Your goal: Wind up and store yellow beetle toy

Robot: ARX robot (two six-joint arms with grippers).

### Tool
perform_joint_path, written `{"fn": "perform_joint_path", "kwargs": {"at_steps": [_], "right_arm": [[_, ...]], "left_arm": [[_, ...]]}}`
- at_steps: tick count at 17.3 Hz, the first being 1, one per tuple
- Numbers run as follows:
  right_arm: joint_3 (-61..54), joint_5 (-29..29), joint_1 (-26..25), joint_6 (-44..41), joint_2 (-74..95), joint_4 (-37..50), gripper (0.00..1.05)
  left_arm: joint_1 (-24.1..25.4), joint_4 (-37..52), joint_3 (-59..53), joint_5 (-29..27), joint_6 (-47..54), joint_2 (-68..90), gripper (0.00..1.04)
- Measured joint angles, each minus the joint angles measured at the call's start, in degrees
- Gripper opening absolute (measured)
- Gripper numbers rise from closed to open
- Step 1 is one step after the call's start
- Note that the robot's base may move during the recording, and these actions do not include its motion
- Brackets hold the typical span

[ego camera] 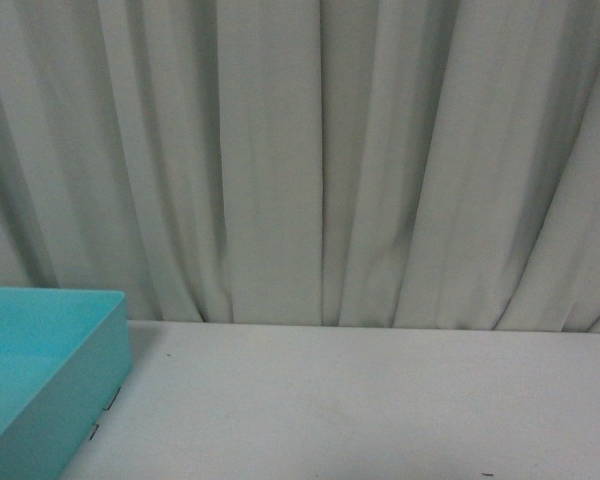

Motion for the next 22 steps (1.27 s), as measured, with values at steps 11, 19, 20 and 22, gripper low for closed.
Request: {"fn": "perform_joint_path", "kwargs": {"at_steps": [11,19,20,22], "right_arm": [[-0.2,-0.1,0.0,0.0,-0.2,-0.6,0.84],[-0.2,0.0,0.0,0.0,-0.2,-0.5,0.98],[-0.2,0.0,0.0,0.0,-0.1,-0.6,0.98],[-0.2,0.0,0.0,0.0,-0.2,-0.6,0.98]], "left_arm": [[0.0,-0.3,0.0,-0.2,0.0,0.1,0.98],[-2.5,9.6,23.9,-14.7,-16.4,44.4,0.98],[-3.6,12.6,26.1,-13.9,-14.0,52.7,0.98],[-5.2,15.1,30.6,-10.5,-8.5,64.1,0.98]]}}
